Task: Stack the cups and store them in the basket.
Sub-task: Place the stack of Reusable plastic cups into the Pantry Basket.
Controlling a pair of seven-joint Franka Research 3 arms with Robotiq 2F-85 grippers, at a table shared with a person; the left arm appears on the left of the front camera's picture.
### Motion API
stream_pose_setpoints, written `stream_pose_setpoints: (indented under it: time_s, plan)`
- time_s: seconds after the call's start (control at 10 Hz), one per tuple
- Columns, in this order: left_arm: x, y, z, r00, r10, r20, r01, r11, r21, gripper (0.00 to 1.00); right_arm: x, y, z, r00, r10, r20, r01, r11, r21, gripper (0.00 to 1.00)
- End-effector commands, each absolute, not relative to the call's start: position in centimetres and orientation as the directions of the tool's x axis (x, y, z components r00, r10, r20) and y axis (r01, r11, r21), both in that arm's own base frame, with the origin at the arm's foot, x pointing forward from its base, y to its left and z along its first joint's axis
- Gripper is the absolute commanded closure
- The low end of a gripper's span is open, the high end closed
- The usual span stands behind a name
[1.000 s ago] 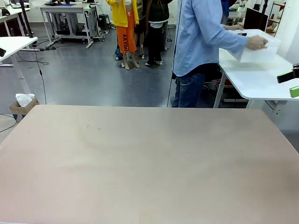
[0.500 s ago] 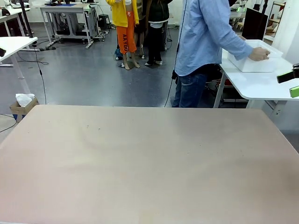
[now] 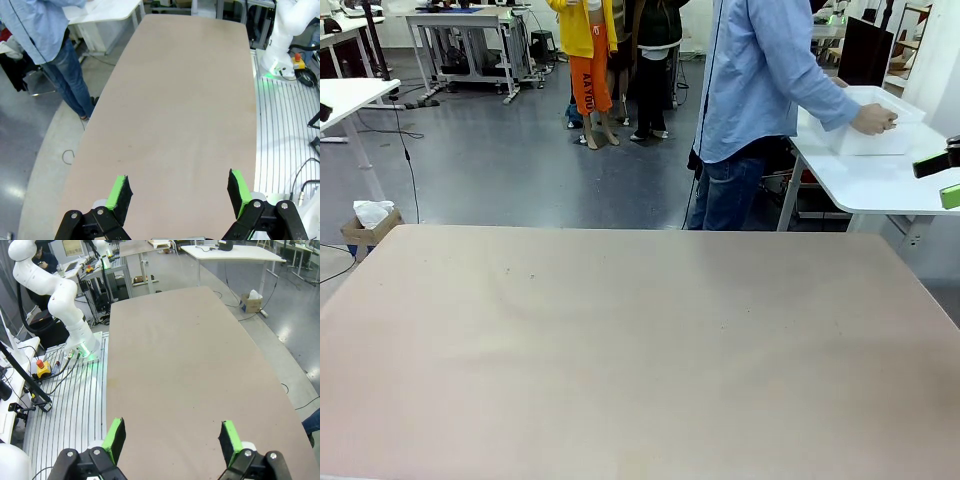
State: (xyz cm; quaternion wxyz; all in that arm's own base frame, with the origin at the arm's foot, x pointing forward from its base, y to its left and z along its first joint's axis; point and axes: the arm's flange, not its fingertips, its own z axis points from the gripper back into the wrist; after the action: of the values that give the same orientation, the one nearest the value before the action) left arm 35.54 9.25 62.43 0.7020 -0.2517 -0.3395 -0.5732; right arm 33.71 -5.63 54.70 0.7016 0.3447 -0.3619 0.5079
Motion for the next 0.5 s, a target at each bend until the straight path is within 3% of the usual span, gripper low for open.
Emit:
stream_pose_setpoints:
  time_s: [0.0, 0.4]
  plan:
    - [35.47, 9.08, 62.74, 0.118, -0.622, 0.774, 0.976, 0.217, 0.026, 0.00, 33.64, -5.41, 54.94, 0.230, 0.446, 0.865, -0.960, 0.251, 0.126, 0.00]
    - [35.47, 9.08, 62.74, 0.118, -0.622, 0.774, 0.976, 0.217, 0.026, 0.00, 33.64, -5.41, 54.94, 0.230, 0.446, 0.865, -0.960, 0.251, 0.126, 0.00]
